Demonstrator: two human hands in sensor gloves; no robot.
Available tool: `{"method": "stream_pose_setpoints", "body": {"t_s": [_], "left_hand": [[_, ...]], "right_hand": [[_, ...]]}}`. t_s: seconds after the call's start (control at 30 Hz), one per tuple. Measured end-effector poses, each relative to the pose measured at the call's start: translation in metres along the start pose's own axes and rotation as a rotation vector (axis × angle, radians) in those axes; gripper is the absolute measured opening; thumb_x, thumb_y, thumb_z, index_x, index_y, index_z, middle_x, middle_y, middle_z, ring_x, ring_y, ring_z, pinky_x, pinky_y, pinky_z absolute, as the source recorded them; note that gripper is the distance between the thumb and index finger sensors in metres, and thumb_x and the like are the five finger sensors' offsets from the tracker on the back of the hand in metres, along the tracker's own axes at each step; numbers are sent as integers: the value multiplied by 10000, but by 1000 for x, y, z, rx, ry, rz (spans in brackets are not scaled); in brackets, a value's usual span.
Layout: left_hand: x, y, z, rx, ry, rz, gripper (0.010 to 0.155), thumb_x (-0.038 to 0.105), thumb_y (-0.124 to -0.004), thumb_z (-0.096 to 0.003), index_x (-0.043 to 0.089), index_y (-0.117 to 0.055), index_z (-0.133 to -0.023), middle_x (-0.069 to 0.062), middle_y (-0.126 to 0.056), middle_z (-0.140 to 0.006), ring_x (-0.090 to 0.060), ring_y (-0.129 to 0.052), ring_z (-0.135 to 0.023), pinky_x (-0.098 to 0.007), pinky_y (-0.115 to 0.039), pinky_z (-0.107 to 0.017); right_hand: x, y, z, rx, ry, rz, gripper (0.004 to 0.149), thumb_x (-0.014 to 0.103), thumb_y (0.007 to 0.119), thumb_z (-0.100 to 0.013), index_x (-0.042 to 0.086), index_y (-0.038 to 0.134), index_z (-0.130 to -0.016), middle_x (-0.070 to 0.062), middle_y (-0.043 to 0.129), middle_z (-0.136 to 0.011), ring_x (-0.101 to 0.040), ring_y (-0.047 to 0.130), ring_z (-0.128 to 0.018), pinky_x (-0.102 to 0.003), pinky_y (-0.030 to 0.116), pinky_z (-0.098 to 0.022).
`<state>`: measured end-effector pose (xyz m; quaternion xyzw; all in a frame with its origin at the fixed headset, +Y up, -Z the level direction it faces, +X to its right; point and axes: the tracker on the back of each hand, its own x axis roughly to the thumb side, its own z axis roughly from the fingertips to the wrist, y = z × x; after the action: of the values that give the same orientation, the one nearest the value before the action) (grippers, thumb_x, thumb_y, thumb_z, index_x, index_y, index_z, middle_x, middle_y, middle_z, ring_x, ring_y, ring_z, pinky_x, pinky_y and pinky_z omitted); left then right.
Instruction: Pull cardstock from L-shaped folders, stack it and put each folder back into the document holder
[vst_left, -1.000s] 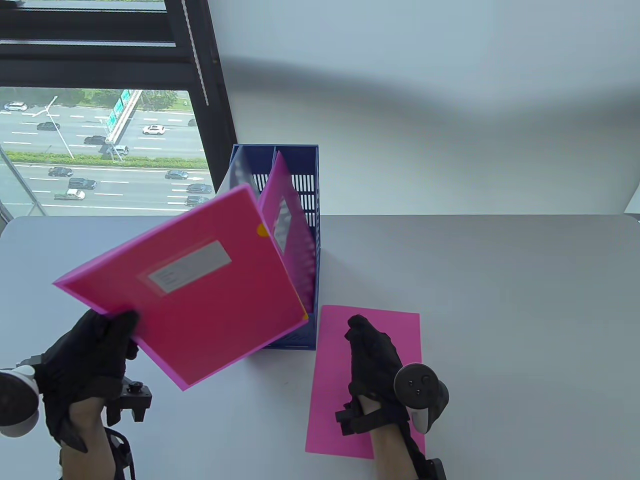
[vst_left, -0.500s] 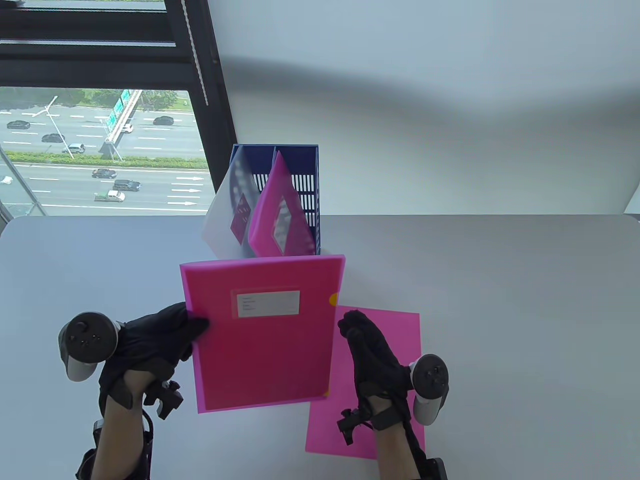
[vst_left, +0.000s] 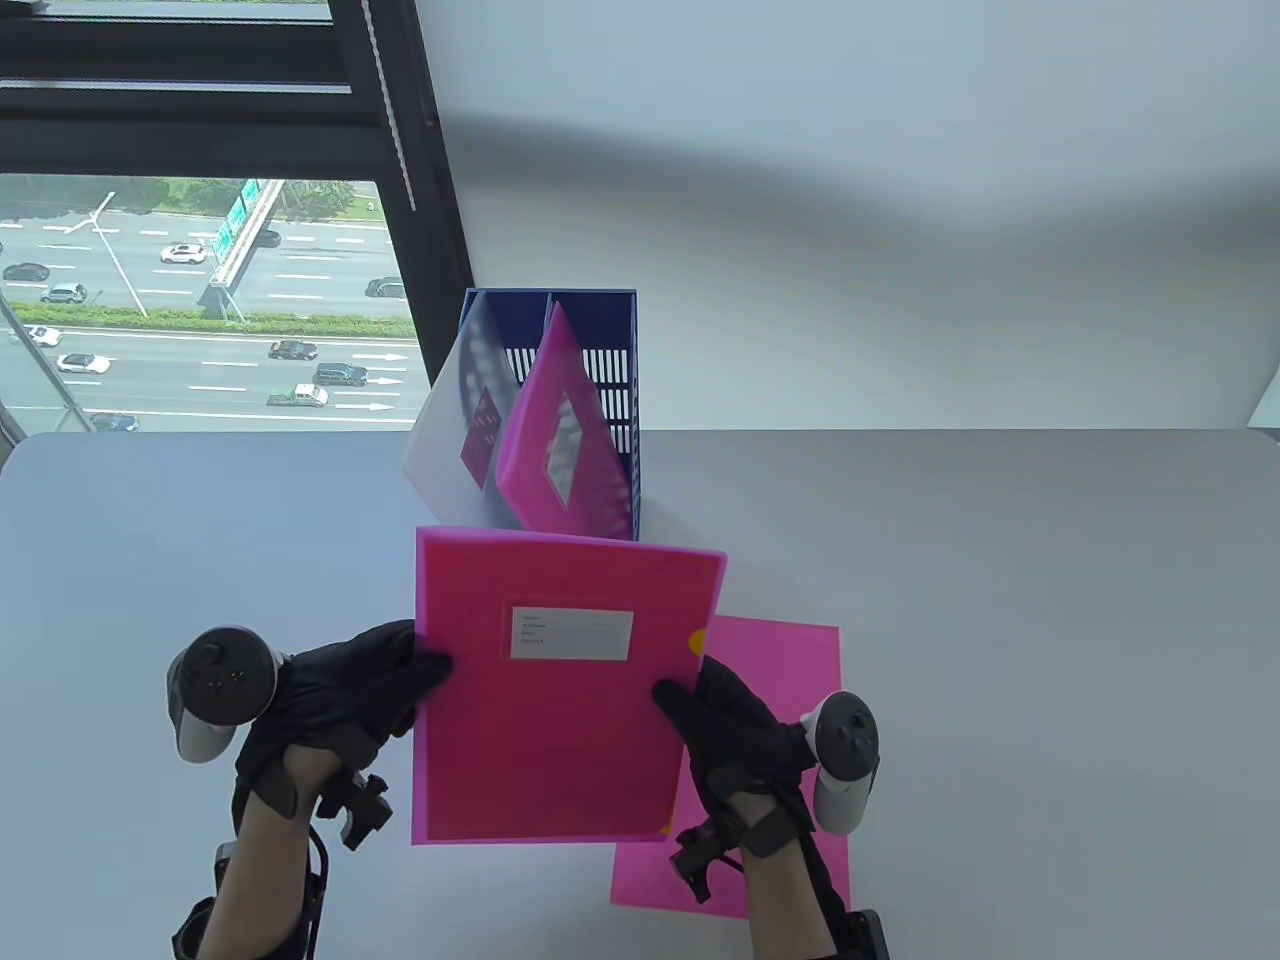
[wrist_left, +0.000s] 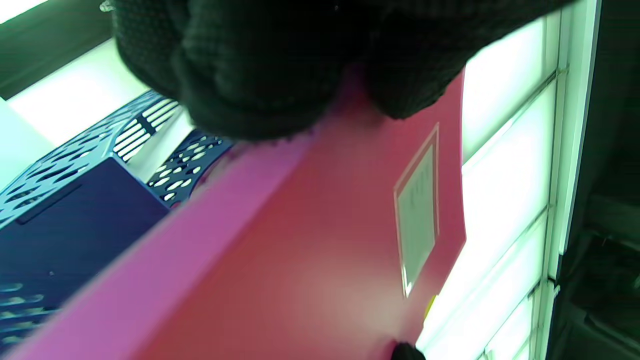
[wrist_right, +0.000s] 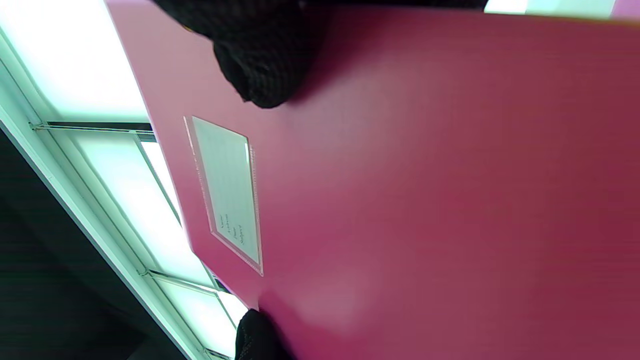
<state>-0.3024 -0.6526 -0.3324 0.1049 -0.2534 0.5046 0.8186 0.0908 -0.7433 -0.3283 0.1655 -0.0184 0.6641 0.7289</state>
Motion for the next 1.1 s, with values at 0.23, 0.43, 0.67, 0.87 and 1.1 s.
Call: {"method": "stream_pose_setpoints", "body": {"t_s": [0.23, 0.43, 0.67, 0.87, 1.1], "left_hand": [[-39, -30, 44, 159, 61, 192, 712, 599, -790, -572, 189, -605, -1124, -98, -688, -1060, -412, -726, -938, -638, -453, -748], [-54, -58, 35, -123, -23, 498, 520, 344, -717, -608, 190, -632, -1097, -91, -845, -933, -341, -946, -803, -558, -652, -695], [-64, -58, 39, -52, 24, 494, 440, 331, -713, -590, 208, -729, -1012, -39, -908, -864, -274, -1023, -718, -507, -734, -663], [-65, -55, 41, -37, 23, 492, 438, 337, -711, -589, 200, -732, -1005, -27, -917, -850, -258, -1037, -694, -495, -750, -651], [-64, -52, 42, -14, 31, 496, 436, 341, -712, -589, 197, -738, -1000, -25, -922, -841, -254, -1042, -683, -491, -756, -646]], "right_hand": [[1, -3, 0, -6, -11, -17, 401, 389, 837, -600, 305, 741, -980, 73, 899, -875, -150, 975, -693, -474, 568, -790], [1, 2, 0, 14, -1, 41, 402, 388, 839, -600, 296, 744, -980, 70, 901, -871, -153, 975, -689, -476, 571, -786], [2, 7, 1, 6, -5, 60, 466, 439, 800, -625, 322, 649, -1050, 84, 810, -976, -175, 881, -824, -499, 522, -800], [21, -4, 12, -139, -147, 80, 597, 630, 537, -641, 400, 372, -1167, 112, 525, -1190, -227, 568, -1068, -515, 363, -856], [42, -6, 17, -143, -268, -14, 539, 601, 525, -648, 403, 451, -1145, 124, 616, -1149, -209, 617, -1046, -513, 380, -854]]}}
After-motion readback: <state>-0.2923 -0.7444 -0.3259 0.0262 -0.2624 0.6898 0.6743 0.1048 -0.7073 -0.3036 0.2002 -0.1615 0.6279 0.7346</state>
